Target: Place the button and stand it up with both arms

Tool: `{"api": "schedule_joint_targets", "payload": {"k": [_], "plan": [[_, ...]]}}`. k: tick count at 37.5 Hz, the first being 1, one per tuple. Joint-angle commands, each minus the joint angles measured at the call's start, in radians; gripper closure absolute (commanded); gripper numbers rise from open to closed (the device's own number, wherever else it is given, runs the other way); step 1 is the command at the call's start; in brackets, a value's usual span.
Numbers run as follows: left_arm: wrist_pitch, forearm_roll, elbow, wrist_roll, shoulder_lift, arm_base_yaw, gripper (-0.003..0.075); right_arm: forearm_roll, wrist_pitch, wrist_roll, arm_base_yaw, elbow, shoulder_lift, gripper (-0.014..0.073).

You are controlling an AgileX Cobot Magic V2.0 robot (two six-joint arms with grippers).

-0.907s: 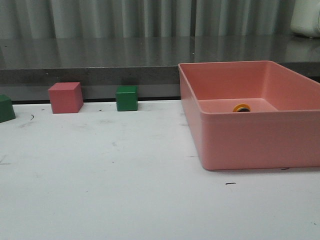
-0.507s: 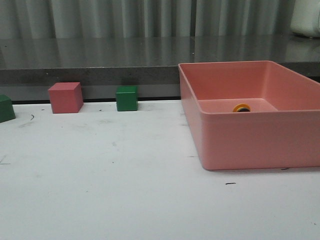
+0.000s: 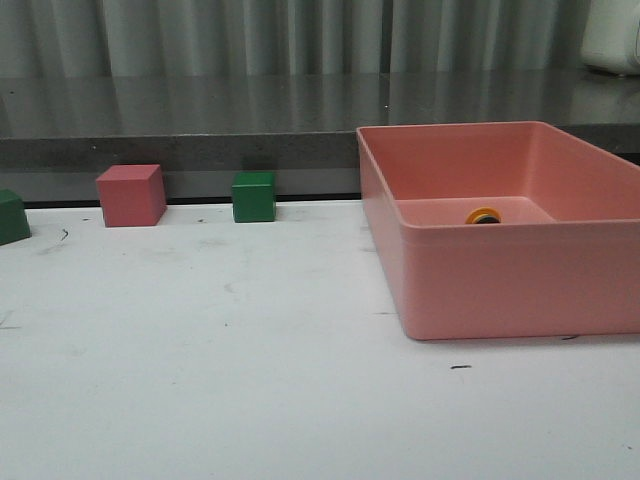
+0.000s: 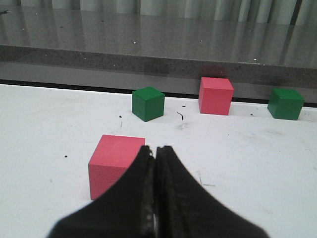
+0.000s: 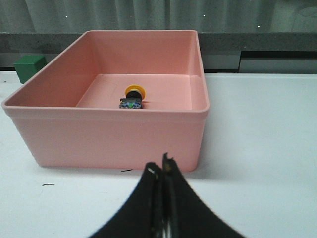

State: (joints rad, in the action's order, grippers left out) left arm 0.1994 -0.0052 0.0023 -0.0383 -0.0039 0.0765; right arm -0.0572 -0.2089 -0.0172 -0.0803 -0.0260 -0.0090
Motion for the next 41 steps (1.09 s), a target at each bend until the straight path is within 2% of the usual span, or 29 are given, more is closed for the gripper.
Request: {"api": "schedule_joint_targets", "payload": {"k": [1,14,26,34,37,41], "plan": [[-0.088,-0.009,0.008,-0.001,-0.022,0.001,0.0741,-0.002,0.088,0.011,0.007,0.004,-0.019,0.0657],[-0.114,-0.009,0.008,-0.001,-0.022,0.001,0.0741,-0.002,0.135,0.011,0.007,0.004,-0.019,0.0657],[-0.359,-0.002,-0.019,-0.001,-0.022,0.001,0.0741,-0.002,0.158,0.011,0.007,0.055,-0.019,0.0657],[-0.216,-0.002,-0.220,-0.001,0.015,0.001,0.0741,0.004,0.119,0.011,0.007,0.234,0.023,0.0655],[-0.139,-0.002,-0.296,-0.001,0.075,0.001,0.0741,0.004,0.051,0.011,0.007,0.334,0.093,0.0655],[-0.108,-0.002,-0.349,-0.001,0.179,0.001,0.0741,0.004,-0.037,0.011,0.007,0.438,0.227,0.0655]]}}
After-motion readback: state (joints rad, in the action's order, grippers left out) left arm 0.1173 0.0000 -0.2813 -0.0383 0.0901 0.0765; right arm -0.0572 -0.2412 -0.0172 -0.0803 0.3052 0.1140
